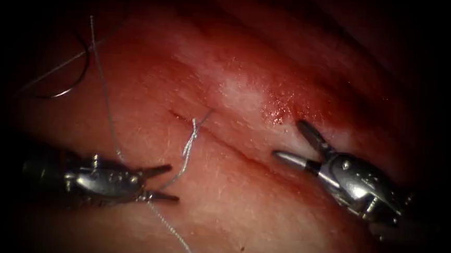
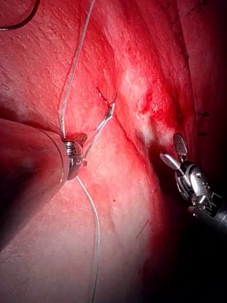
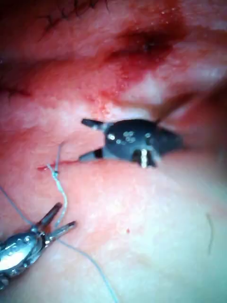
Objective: Wound Closure
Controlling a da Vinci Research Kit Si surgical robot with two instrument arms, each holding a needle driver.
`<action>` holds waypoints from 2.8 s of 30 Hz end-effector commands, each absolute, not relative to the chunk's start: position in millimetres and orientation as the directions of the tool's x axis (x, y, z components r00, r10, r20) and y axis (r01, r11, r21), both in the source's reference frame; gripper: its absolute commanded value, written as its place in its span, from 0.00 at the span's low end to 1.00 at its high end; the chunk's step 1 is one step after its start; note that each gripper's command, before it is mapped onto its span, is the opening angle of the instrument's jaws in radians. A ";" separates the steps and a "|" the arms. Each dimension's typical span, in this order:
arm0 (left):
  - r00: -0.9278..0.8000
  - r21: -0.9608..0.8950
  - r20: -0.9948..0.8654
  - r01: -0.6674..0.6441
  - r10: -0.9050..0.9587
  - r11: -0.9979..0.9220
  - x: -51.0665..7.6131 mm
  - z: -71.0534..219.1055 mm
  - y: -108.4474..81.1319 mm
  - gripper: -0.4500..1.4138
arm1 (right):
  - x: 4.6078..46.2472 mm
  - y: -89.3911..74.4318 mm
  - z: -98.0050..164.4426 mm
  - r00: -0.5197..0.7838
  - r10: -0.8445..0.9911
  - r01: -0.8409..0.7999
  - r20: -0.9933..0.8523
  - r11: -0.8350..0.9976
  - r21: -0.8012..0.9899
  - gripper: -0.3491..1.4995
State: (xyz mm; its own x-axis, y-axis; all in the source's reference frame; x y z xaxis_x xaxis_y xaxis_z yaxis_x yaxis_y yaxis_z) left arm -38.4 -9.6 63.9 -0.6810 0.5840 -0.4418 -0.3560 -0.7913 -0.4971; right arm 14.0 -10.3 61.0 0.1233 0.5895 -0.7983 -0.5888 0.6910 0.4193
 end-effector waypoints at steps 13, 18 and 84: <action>-0.677 -0.498 -0.432 -0.371 0.596 -0.784 -39.0 62.7 -9.4 0.00 | 15.2 -10.9 61.4 0.139 0.581 -0.584 -0.802 0.702 0.408 0.63; -0.684 -0.469 -0.475 -0.334 0.553 -0.817 -39.0 62.3 -9.4 0.22 | 15.2 -11.0 61.4 0.142 0.577 -0.583 -0.805 0.706 0.403 0.63; -0.747 -0.488 -0.283 -0.428 0.602 -0.760 -39.7 58.9 -3.9 0.00 | 17.8 -11.9 61.1 0.188 0.549 -0.512 -0.814 0.762 0.396 0.58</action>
State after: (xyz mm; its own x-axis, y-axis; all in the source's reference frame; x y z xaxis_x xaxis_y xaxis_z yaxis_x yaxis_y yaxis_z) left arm -39.2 -2.9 57.8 -0.7304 0.6108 -0.3056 -0.4305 -0.7591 -0.4882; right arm 17.5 -11.7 60.6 0.2135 0.5327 -0.8189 -0.4916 0.7830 0.3812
